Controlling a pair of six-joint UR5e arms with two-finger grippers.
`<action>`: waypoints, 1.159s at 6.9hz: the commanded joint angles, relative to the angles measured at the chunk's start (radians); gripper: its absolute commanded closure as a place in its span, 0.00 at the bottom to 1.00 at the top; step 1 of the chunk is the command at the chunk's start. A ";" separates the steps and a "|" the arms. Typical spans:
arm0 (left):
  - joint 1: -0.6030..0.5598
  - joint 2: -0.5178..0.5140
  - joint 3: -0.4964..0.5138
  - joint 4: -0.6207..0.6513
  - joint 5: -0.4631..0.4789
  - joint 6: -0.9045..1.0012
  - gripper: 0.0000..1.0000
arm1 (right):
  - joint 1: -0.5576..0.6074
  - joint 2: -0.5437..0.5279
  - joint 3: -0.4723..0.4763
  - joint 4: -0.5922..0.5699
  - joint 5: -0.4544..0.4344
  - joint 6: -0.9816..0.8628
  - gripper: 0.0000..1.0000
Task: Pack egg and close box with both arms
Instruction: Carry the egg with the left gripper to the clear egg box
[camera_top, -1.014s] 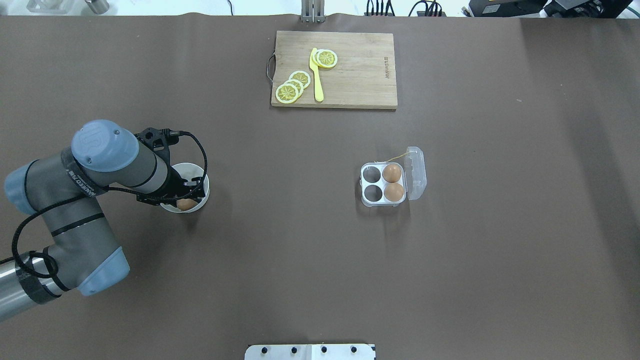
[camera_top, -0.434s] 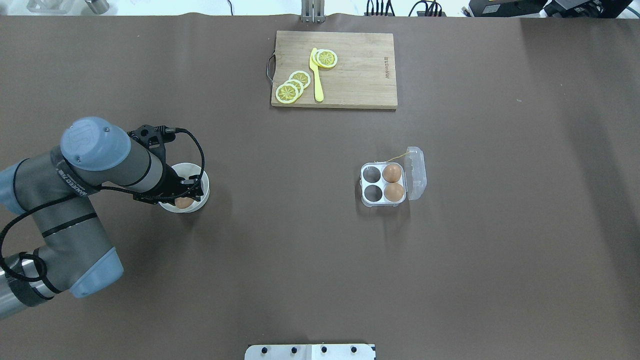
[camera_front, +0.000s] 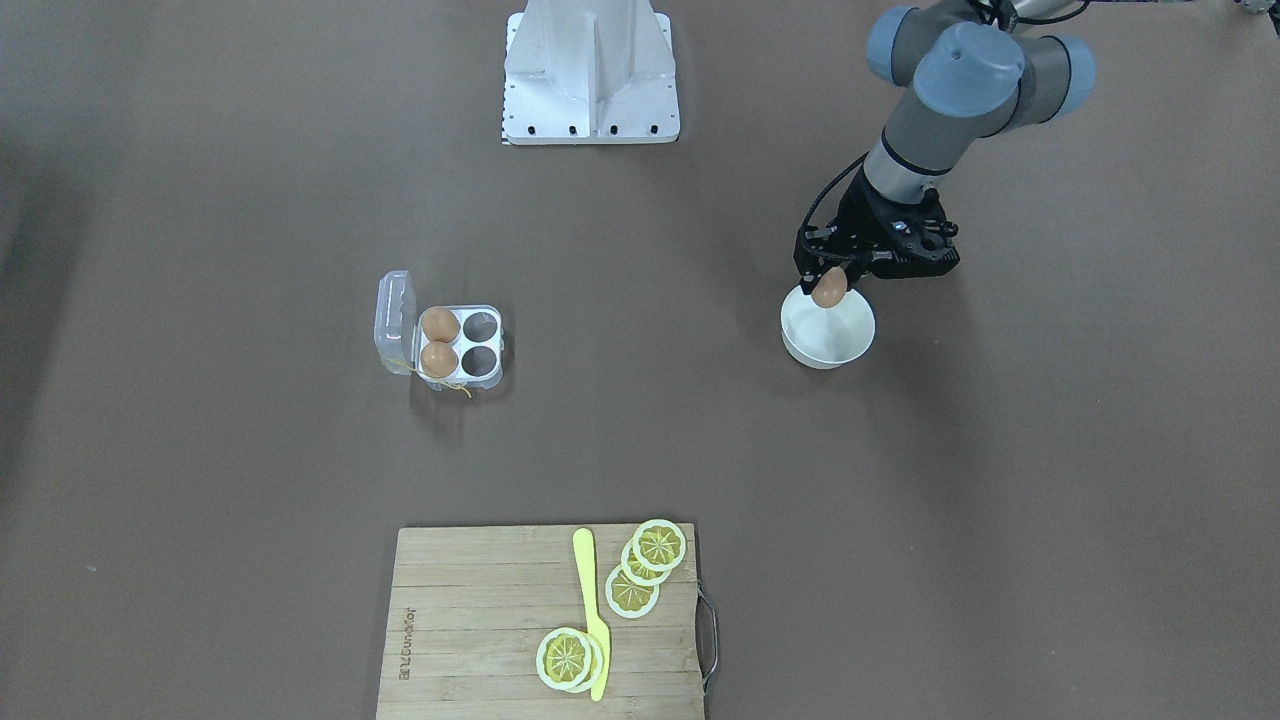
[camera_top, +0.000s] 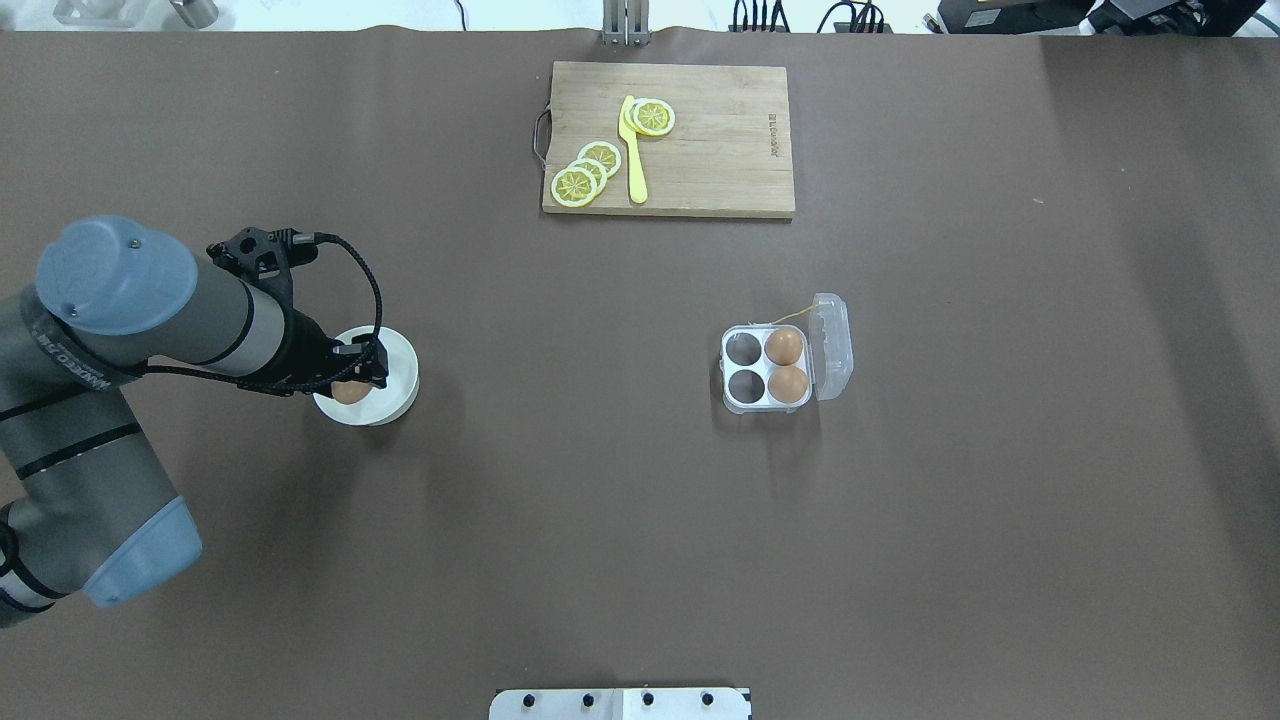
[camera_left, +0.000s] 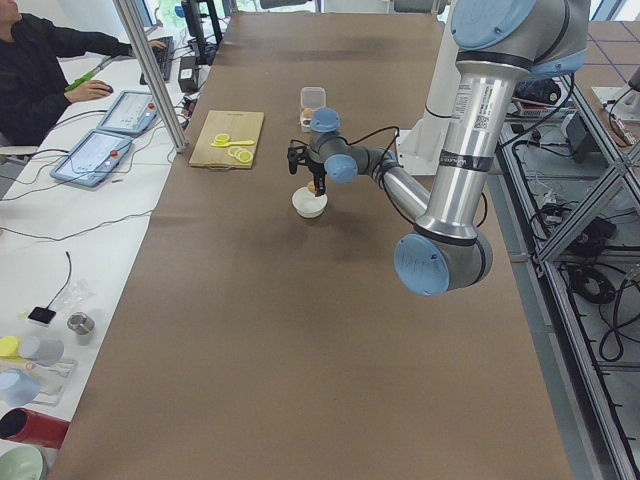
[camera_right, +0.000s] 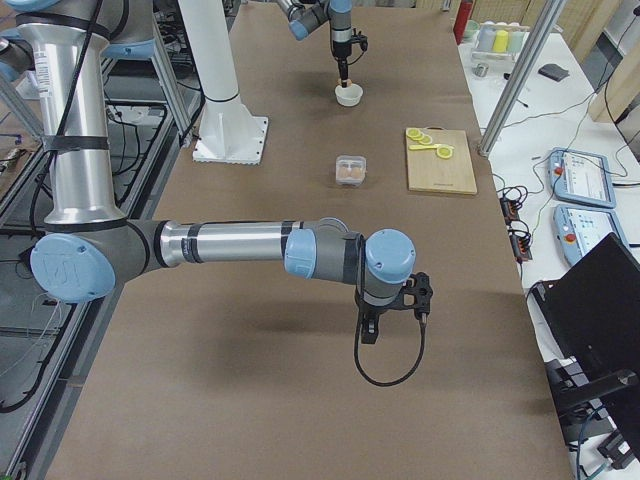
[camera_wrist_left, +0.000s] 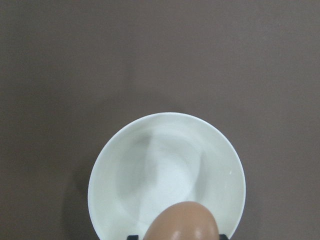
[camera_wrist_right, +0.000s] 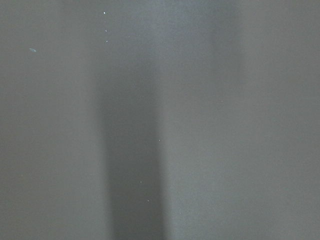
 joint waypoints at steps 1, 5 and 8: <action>0.005 -0.153 0.026 -0.104 0.054 -0.173 1.00 | 0.000 -0.001 0.001 0.000 0.005 -0.001 0.00; 0.261 -0.359 0.225 -0.373 0.492 -0.325 1.00 | 0.000 0.001 0.007 0.000 0.008 0.002 0.00; 0.354 -0.513 0.485 -0.532 0.681 -0.325 1.00 | 0.000 0.002 0.014 0.000 0.010 0.002 0.00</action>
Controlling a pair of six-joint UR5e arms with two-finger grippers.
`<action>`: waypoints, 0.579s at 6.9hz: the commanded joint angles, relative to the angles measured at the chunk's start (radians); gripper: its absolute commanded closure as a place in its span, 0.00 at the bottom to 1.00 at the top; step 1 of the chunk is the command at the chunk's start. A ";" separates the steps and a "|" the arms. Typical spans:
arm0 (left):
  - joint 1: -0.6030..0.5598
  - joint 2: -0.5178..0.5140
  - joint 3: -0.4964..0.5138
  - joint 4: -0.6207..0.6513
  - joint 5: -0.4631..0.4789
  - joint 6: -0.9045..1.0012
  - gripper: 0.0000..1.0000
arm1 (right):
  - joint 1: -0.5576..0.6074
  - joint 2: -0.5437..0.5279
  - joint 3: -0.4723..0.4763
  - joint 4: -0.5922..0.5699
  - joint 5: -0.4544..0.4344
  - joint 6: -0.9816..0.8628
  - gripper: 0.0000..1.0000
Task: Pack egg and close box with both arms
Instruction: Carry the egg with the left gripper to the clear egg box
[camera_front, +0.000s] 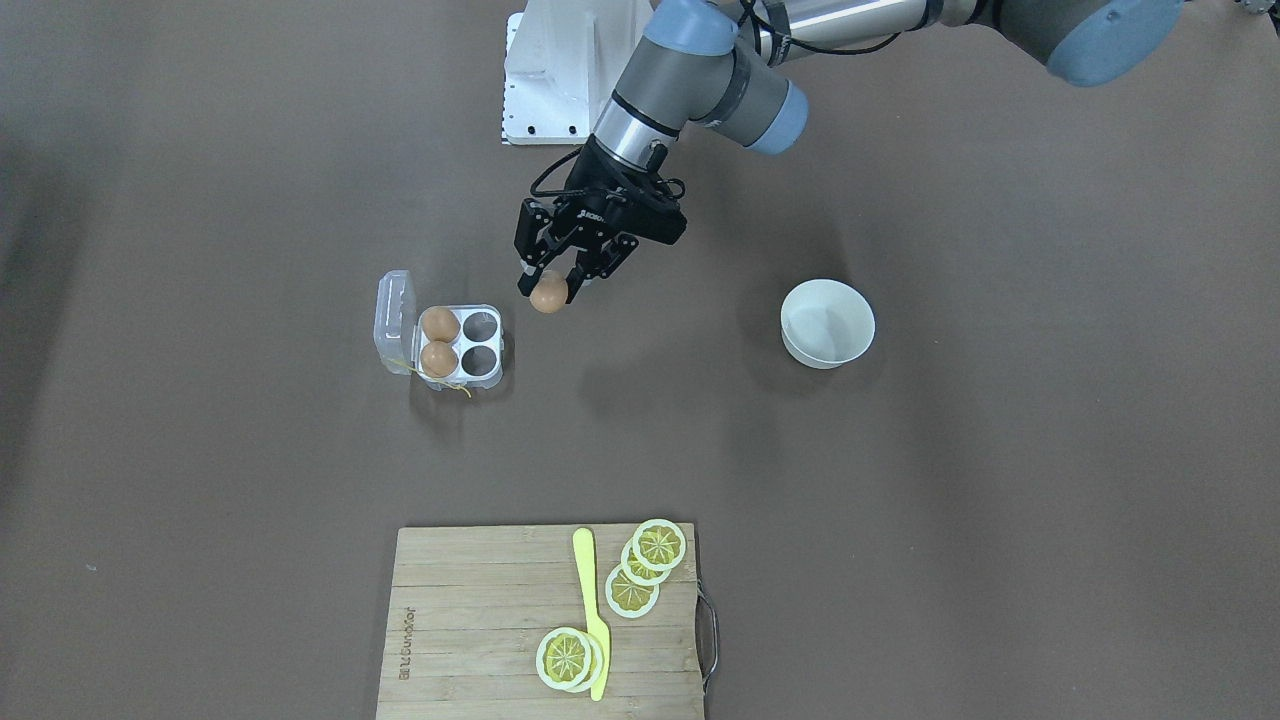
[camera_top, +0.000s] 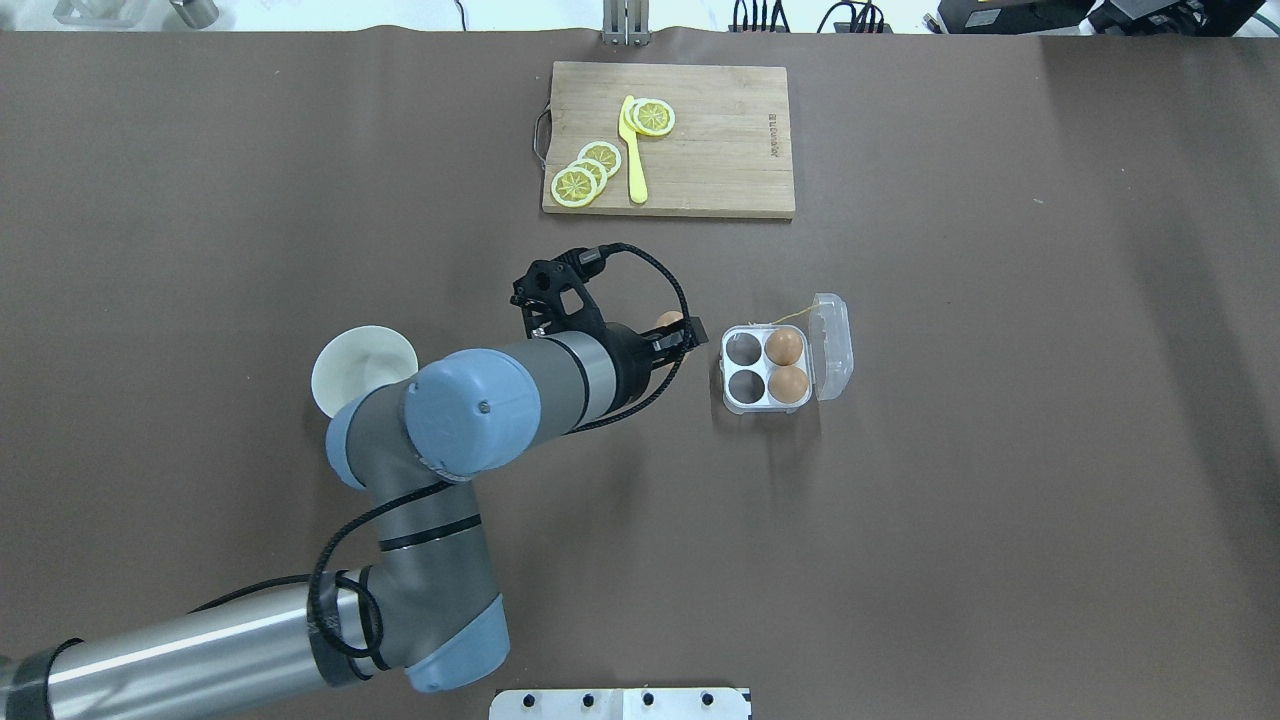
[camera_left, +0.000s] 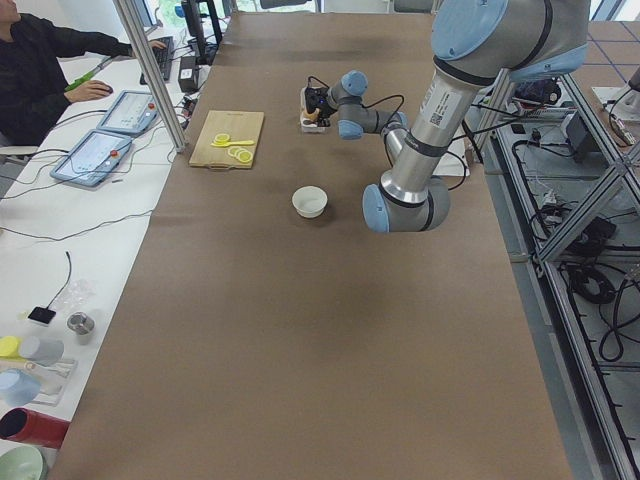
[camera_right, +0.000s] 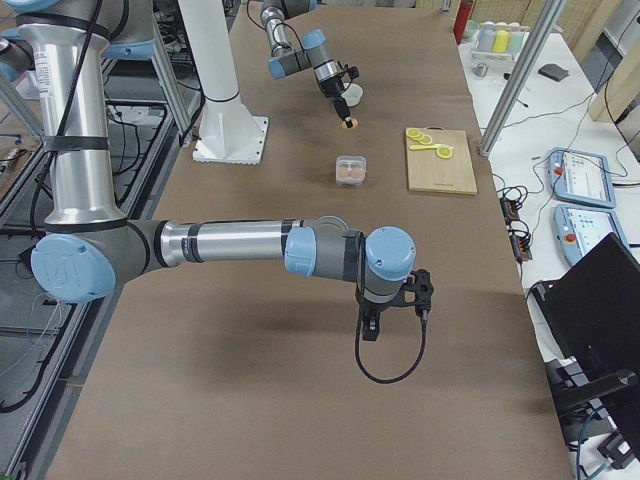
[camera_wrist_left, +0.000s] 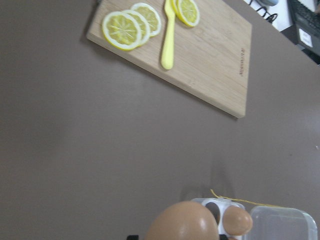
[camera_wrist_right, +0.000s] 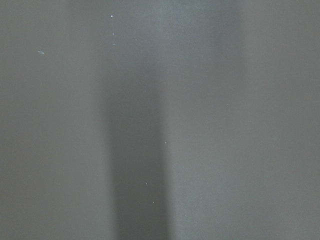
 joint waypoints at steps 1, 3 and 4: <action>0.080 -0.086 0.224 -0.212 0.177 0.000 1.00 | 0.000 0.000 0.008 0.000 0.002 0.000 0.00; 0.082 -0.114 0.238 -0.213 0.175 0.002 1.00 | 0.000 0.002 0.011 0.000 0.004 0.000 0.00; 0.086 -0.125 0.242 -0.213 0.172 0.002 1.00 | 0.000 0.000 0.011 0.000 0.004 0.000 0.00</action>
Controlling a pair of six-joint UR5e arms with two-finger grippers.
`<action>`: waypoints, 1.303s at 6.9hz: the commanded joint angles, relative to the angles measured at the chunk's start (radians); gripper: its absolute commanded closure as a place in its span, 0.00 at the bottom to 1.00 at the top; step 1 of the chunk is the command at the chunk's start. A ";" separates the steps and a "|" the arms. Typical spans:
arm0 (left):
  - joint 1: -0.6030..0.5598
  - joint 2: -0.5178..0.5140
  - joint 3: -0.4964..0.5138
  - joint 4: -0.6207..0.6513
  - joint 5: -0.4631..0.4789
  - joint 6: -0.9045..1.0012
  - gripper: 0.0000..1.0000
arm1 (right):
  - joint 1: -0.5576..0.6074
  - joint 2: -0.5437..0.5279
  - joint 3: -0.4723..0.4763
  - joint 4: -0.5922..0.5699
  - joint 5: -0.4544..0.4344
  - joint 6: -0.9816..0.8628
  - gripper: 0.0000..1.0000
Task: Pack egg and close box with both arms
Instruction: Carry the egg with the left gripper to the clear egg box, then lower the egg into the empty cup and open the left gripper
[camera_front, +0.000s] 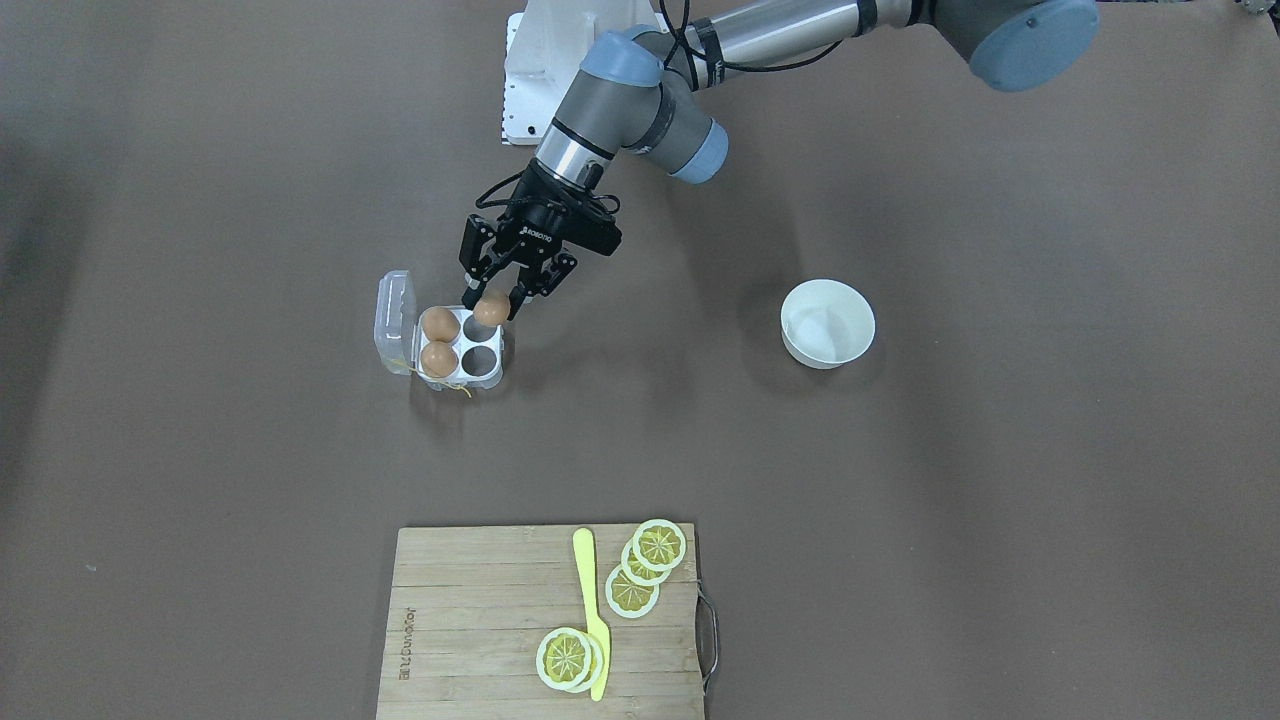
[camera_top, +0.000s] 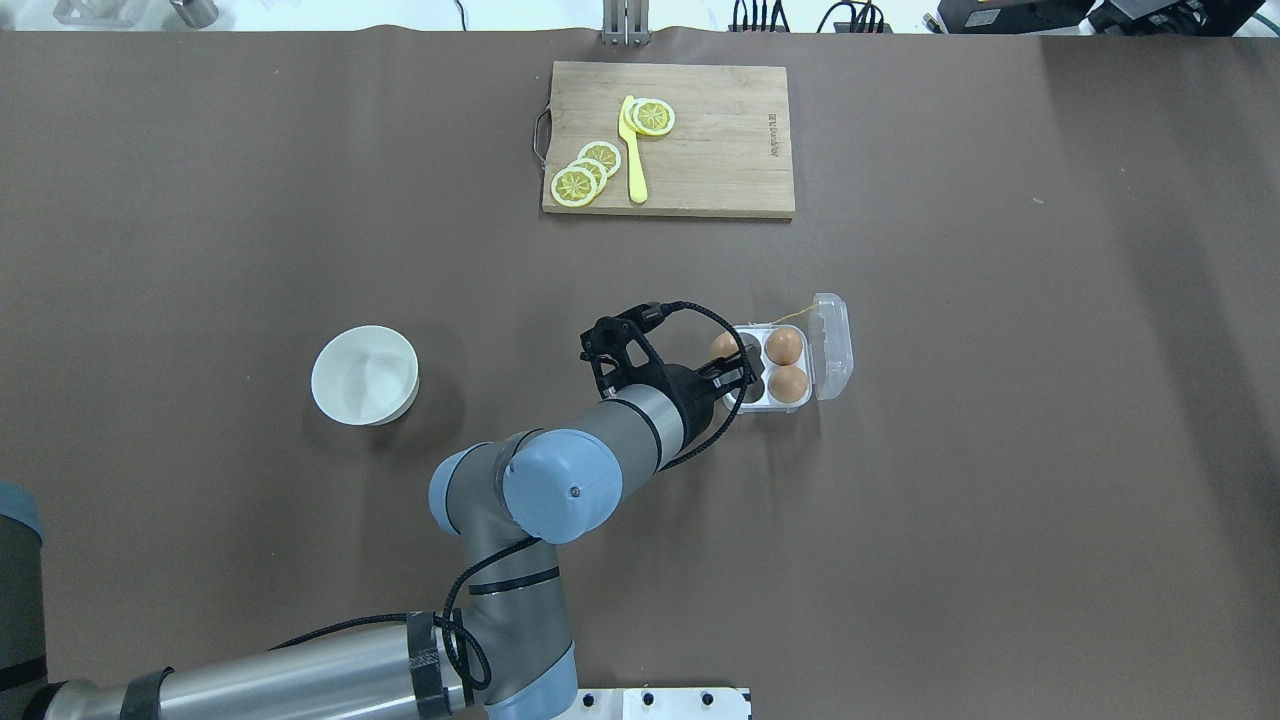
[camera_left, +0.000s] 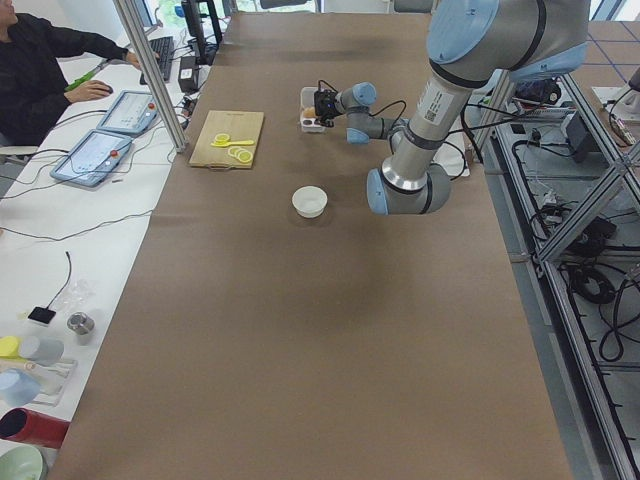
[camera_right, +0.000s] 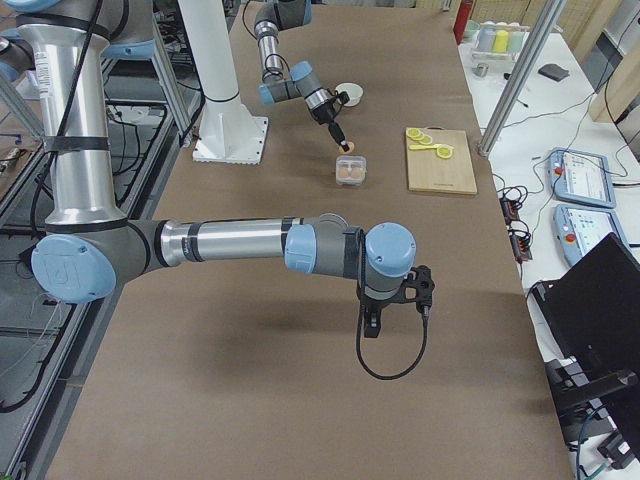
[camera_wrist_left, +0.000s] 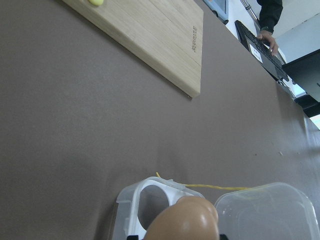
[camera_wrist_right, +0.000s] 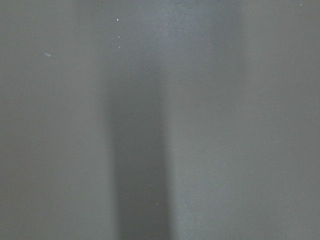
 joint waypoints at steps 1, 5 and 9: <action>0.010 -0.020 0.030 -0.004 0.008 0.000 1.00 | 0.000 -0.001 0.001 0.000 -0.001 0.000 0.00; 0.004 -0.032 0.032 -0.003 0.008 0.003 0.87 | 0.000 -0.001 0.022 -0.002 -0.001 0.000 0.00; -0.010 -0.032 0.032 0.002 0.008 0.006 0.02 | 0.000 -0.001 0.022 0.000 -0.001 0.000 0.00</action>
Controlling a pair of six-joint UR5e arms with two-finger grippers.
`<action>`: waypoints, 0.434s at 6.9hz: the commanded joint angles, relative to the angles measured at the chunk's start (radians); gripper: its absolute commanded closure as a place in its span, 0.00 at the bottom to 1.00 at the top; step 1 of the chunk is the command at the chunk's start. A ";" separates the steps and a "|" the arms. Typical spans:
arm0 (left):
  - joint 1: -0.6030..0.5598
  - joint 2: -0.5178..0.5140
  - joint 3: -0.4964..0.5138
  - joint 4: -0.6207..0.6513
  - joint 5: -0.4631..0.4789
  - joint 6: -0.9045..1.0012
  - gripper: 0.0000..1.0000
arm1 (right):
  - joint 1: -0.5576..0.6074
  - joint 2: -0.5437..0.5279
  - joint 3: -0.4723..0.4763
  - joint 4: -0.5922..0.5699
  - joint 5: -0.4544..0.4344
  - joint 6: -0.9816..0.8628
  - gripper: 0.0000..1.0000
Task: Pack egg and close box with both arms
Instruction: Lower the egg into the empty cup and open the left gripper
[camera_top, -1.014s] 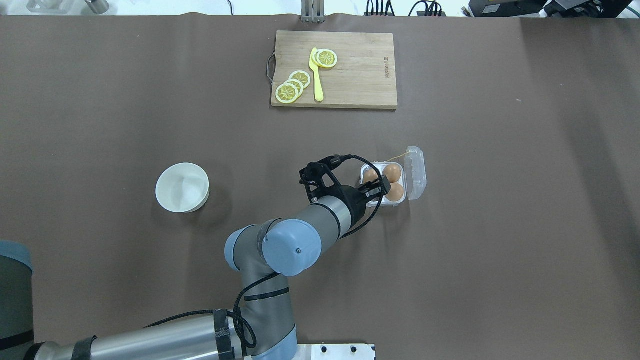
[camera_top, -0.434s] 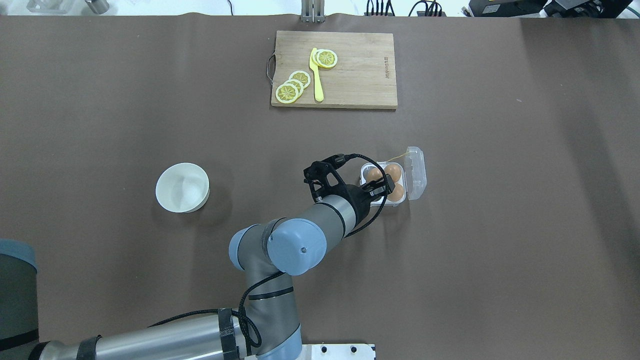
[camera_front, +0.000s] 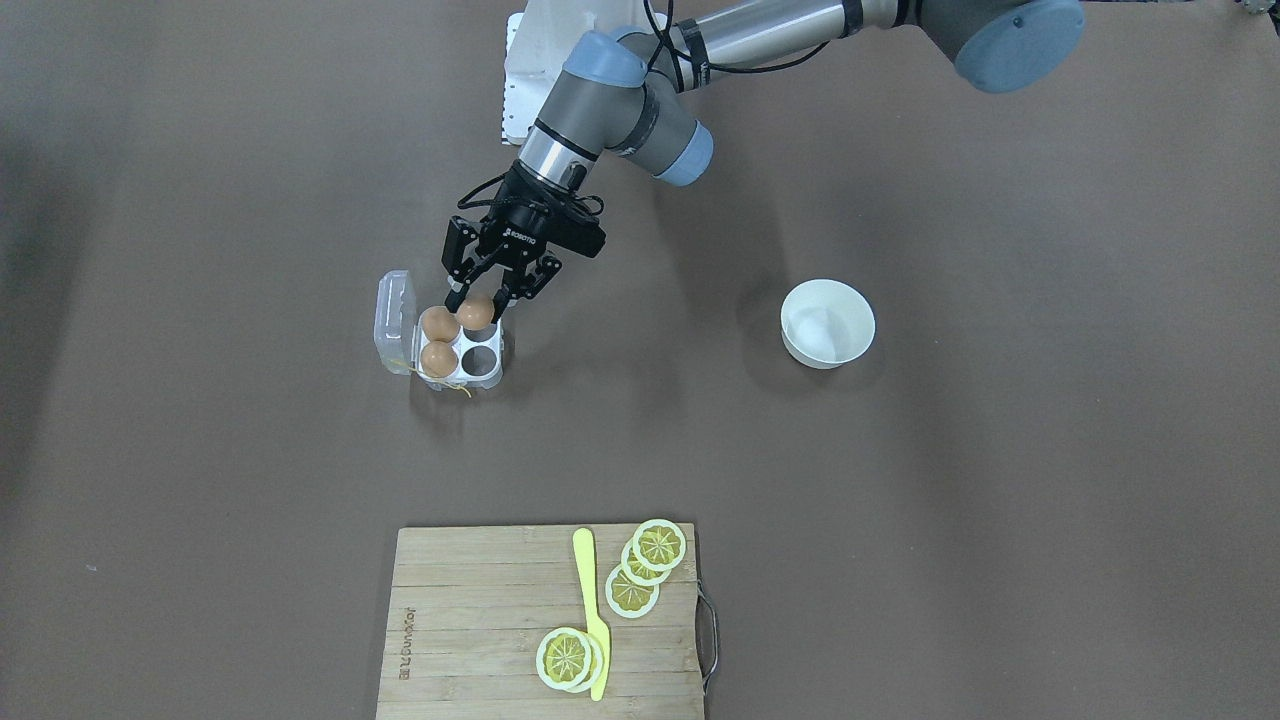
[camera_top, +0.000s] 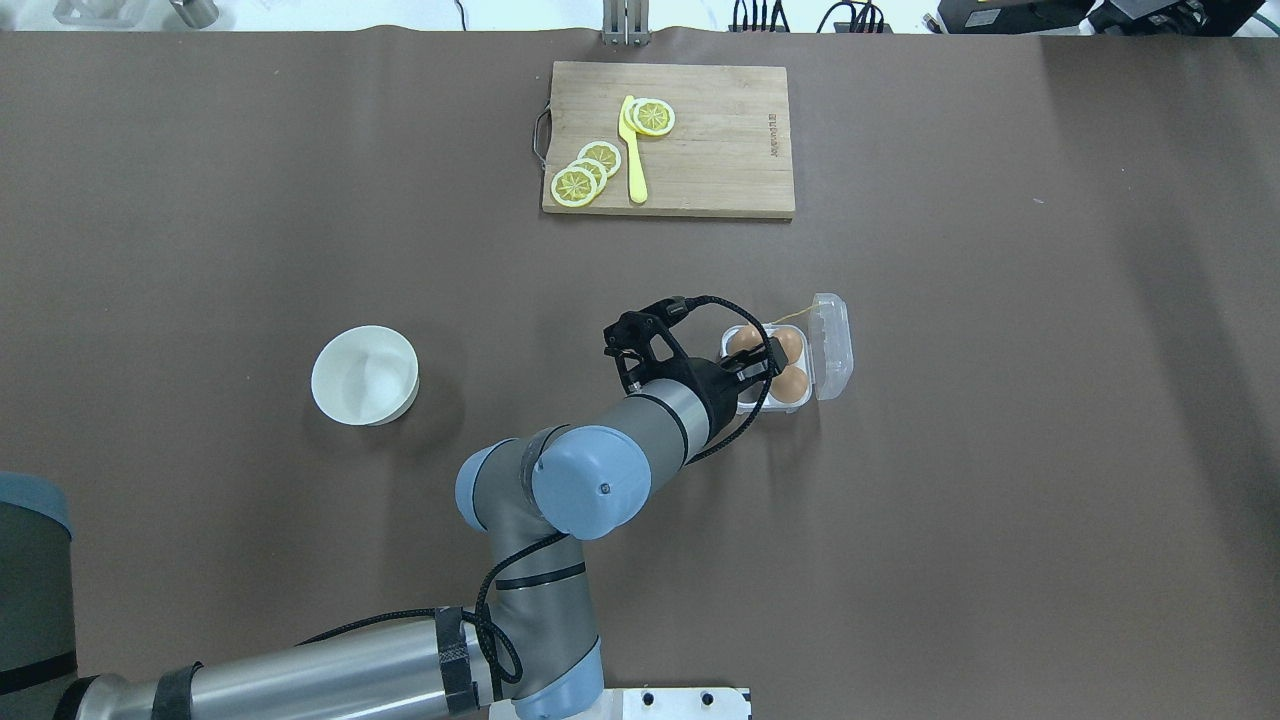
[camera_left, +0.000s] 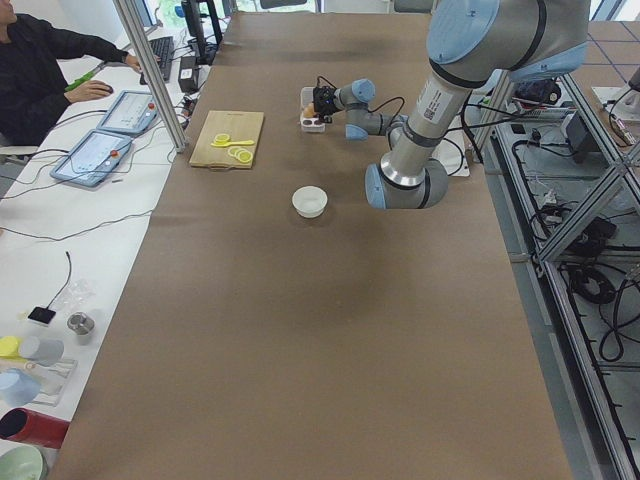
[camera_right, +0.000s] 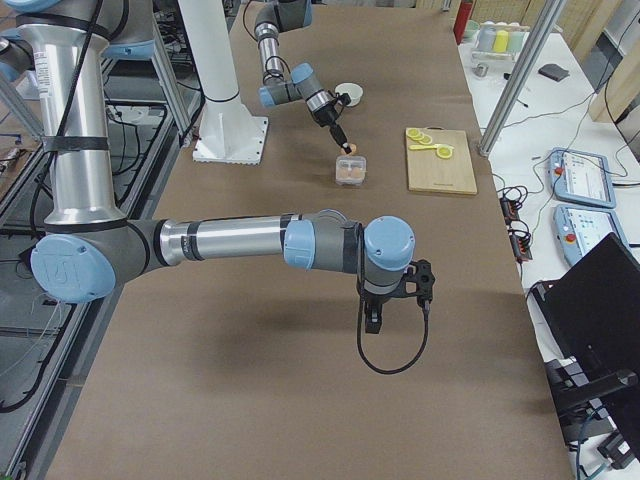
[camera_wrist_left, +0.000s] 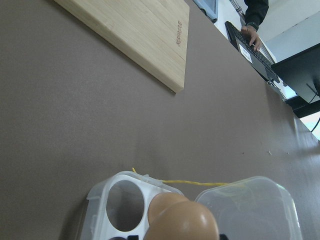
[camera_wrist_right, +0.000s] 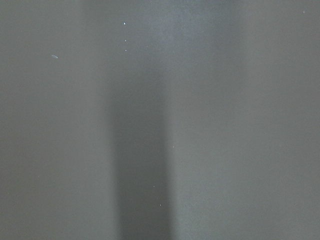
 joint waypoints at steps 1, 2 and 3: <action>-0.002 0.001 0.000 0.007 0.000 0.005 0.02 | 0.000 0.001 0.001 0.000 0.000 0.000 0.00; -0.002 0.001 -0.001 0.007 -0.002 0.005 0.02 | 0.000 0.001 0.001 -0.001 0.002 0.000 0.00; -0.004 0.001 -0.006 0.007 -0.002 0.005 0.02 | 0.000 0.001 0.001 -0.001 0.017 0.000 0.00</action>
